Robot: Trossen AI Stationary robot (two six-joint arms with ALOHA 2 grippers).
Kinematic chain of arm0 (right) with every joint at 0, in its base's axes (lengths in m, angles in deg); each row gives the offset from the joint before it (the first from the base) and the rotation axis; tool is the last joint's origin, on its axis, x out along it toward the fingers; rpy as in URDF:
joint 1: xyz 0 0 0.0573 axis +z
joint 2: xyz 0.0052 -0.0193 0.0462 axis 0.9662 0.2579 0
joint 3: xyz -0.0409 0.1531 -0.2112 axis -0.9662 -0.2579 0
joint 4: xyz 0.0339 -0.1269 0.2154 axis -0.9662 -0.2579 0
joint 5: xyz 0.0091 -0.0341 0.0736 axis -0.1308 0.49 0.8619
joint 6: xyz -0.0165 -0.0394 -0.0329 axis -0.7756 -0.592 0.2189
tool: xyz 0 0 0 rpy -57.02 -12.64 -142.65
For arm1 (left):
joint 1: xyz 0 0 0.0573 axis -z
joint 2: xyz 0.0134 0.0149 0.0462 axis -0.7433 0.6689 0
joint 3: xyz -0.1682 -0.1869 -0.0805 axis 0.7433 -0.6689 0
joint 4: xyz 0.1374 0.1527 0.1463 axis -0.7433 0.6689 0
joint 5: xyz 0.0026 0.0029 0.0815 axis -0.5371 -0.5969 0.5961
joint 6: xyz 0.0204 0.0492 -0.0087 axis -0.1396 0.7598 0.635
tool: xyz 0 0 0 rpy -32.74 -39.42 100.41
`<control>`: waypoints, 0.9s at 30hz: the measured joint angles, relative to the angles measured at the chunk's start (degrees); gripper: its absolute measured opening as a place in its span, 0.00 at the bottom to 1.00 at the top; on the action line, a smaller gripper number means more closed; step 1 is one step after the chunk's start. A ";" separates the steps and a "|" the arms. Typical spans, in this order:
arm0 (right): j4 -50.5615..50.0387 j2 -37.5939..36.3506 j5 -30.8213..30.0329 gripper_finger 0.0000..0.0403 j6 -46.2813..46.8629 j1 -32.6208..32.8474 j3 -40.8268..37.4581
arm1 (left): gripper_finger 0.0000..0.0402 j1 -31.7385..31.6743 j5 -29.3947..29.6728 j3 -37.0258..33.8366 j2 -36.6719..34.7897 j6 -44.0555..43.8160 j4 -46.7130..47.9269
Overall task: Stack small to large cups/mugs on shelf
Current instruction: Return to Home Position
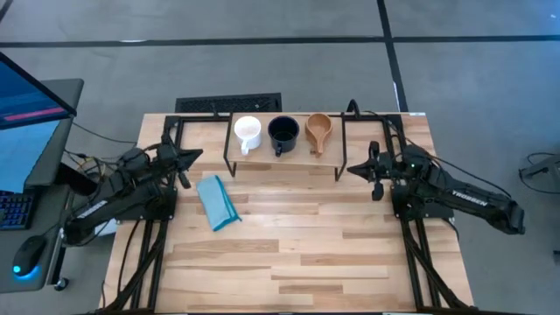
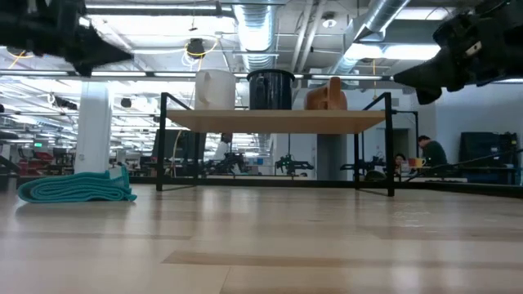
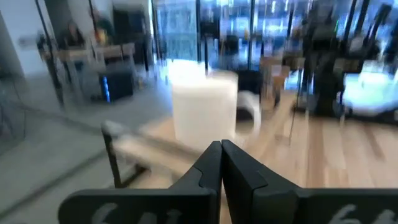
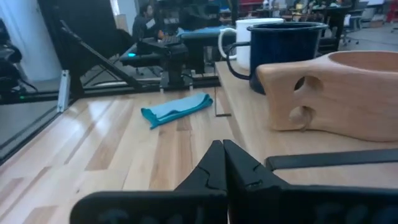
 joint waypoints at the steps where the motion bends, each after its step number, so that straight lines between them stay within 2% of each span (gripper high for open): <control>1: 0.05 -0.86 -0.13 0.01 0.03 0.35 -0.53 | 0.00 0.02 0.24 -0.14 0.35 0.08 1.64; 4: 1.82 -3.41 -1.54 0.01 1.56 1.28 -3.63 | 0.00 0.02 0.90 -0.20 1.82 1.10 0.47; 8: 3.43 -8.02 -4.67 0.01 3.37 2.16 -8.59 | 0.00 0.02 4.14 -0.78 0.06 -0.26 -1.24; 15: 4.36 -11.81 -4.70 0.01 3.23 2.77 -8.59 | 0.00 0.09 4.75 -4.35 -0.07 -1.27 -6.36; 27: 2.97 -12.76 -4.69 0.01 4.07 2.76 -8.53 | 0.00 0.09 5.72 -8.34 -0.01 -0.90 -6.91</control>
